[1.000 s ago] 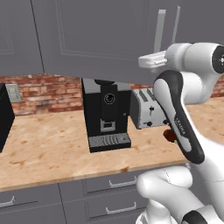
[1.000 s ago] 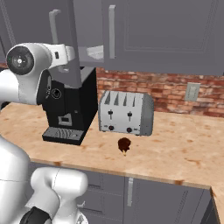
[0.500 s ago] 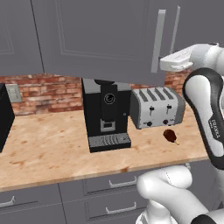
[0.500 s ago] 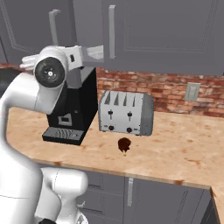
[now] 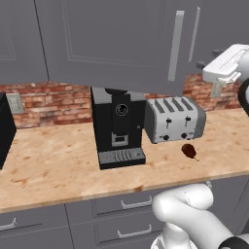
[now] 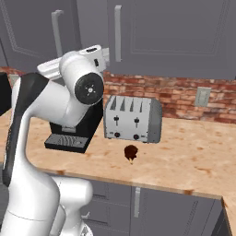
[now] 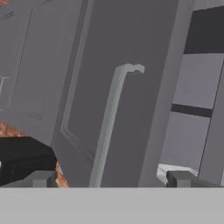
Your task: Retrieve the tupperware from the cabinet, then place the raw meat into the tupperware to avoid contamination.
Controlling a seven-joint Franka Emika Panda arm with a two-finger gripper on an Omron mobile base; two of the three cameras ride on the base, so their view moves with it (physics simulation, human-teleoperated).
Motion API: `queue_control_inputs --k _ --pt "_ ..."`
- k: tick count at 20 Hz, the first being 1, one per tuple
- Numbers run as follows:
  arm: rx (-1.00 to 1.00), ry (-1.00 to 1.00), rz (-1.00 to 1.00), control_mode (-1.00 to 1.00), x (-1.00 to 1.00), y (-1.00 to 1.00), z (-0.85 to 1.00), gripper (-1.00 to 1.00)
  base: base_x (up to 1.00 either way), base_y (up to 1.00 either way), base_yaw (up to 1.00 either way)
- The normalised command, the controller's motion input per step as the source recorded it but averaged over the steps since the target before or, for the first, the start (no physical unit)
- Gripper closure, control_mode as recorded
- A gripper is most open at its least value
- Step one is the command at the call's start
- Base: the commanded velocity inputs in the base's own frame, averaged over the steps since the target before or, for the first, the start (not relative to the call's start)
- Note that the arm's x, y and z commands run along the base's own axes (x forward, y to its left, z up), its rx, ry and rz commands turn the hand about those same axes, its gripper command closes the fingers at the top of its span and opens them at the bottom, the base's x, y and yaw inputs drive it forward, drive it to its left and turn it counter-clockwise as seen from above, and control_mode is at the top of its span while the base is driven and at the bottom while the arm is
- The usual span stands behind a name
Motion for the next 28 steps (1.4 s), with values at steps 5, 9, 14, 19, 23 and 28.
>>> queue_control_inputs --k 5,9,14,19,23,28 --pt "-0.15 -0.09 0.12 -1.00 -0.07 -0.33 0.09 -1.00 0.00 0.00 0.00" --pt "-0.19 -0.10 0.11 -1.00 -0.05 -0.27 0.09 -1.00 0.00 0.00 0.00" --pt "-0.22 -0.11 0.12 -1.00 -0.03 -0.20 0.05 -1.00 0.00 0.00 0.00" --pt "-0.25 -0.15 0.09 -1.00 0.00 -0.14 0.00 -1.00 0.00 0.00 0.00" --pt "-0.24 -0.21 0.05 -1.00 0.01 -0.07 -0.10 -1.00 0.00 0.00 0.00" --pt "-0.17 -0.23 0.01 -1.00 0.13 0.00 -0.18 -1.00 0.00 0.00 0.00"
